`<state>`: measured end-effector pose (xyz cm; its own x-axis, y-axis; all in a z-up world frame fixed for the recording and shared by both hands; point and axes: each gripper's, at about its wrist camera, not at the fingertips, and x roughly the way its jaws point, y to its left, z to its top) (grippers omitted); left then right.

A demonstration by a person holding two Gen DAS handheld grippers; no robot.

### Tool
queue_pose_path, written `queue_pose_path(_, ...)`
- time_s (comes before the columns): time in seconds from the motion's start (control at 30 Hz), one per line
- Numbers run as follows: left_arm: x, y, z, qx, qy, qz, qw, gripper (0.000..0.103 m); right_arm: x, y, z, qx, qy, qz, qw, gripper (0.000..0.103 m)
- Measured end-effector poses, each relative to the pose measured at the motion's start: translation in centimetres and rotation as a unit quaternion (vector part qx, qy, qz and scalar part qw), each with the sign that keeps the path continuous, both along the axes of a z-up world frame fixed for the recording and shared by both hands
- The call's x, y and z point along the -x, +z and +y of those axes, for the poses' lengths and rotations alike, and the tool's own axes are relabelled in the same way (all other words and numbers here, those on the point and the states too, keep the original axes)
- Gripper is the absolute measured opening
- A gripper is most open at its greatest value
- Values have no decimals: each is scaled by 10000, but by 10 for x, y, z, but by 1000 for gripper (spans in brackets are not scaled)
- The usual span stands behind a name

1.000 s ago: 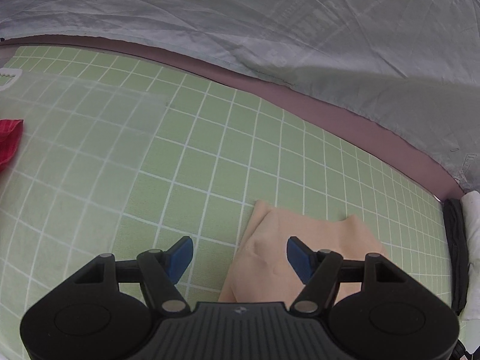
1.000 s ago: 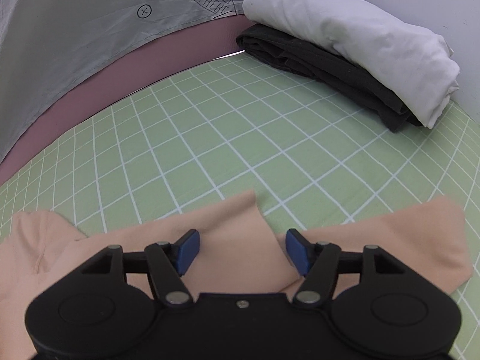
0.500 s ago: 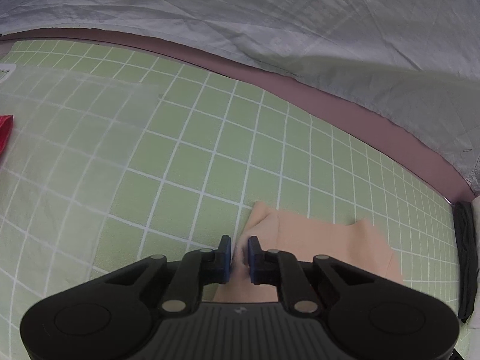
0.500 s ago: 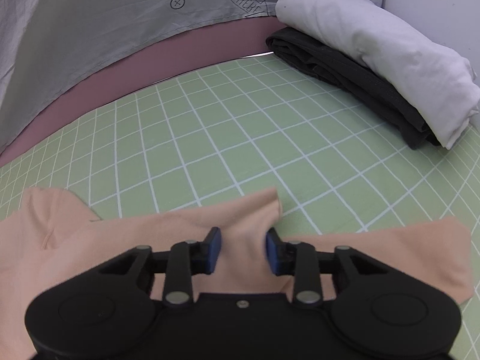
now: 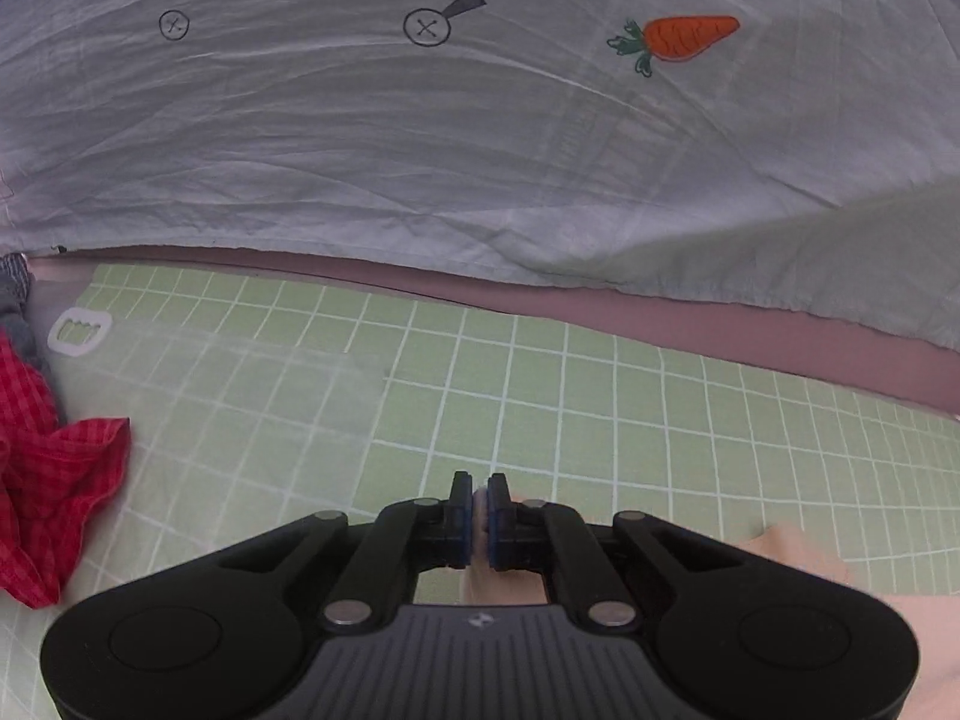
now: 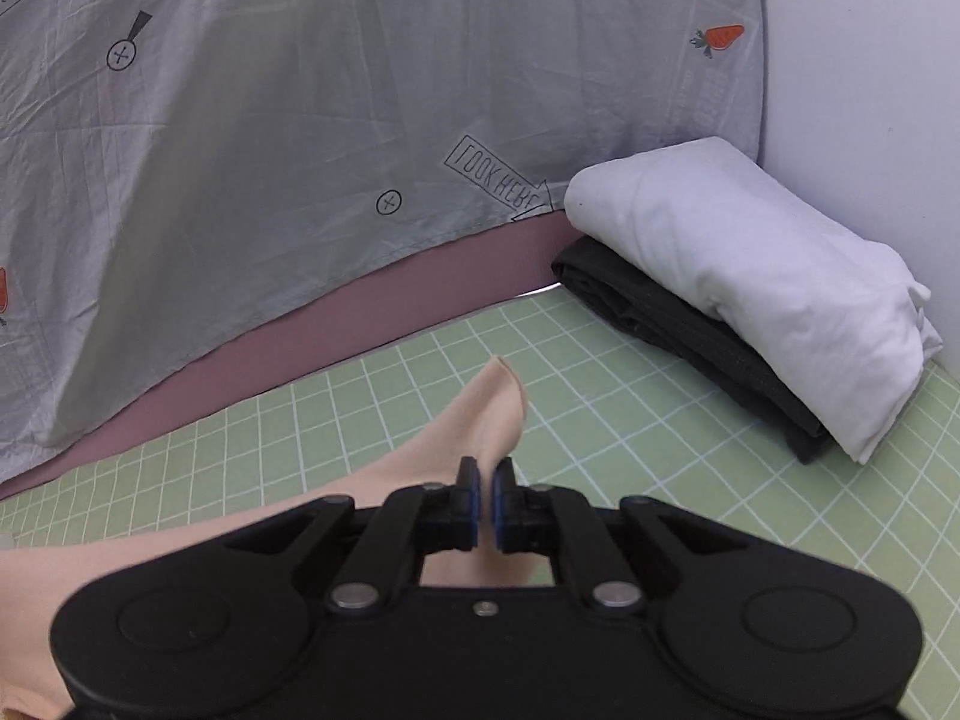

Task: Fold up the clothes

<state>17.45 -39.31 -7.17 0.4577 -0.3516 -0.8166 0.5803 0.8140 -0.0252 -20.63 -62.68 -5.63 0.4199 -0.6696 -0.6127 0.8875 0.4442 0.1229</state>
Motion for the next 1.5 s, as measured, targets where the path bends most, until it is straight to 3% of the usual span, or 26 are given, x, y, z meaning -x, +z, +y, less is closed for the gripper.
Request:
queue_pose_path(0.13, -1, -24, -15, -371, -31, 51, 9993, 6, -9, -16, -7, -161, -11, 199, 9997, 5)
queue_pose_path(0.33, -17, -43, -28, -403, 23, 352, 9986, 12, -10, -43, -14, -429, -115, 490, 9978, 5)
queue_pose_path(0.43, -29, -35, -24, -220, 178, 380, 9989, 38, -7, -50, -19, -526, -223, 552, 9968, 5)
queue_pose_path(0.53, -39, -16, -5, 280, 404, 492, 9976, 38, -6, -51, -19, -572, -274, 494, 9968, 5)
queue_pose_path(0.63, -36, -8, 12, 405, 458, 670, 9959, 39, -5, -52, -19, -617, -324, 435, 9966, 5)
queue_pose_path(0.8, -2, -22, 26, 197, 61, 1012, 9947, 39, -2, -55, -19, -737, -438, 328, 9958, 5)
queue_pose_path(1.03, 23, -57, 5, -309, 22, 1001, 9945, 39, 5, -57, -11, -790, -541, 266, 9950, 5)
queue_pose_path(1.3, 19, -58, -31, -443, 62, 622, 9971, 44, 11, -59, 1, -851, -676, 301, 9936, 5)
queue_pose_path(1.5, 3, -42, -20, -333, 297, 812, 9957, 46, 12, -52, 9, -708, -657, 358, 9947, 5)
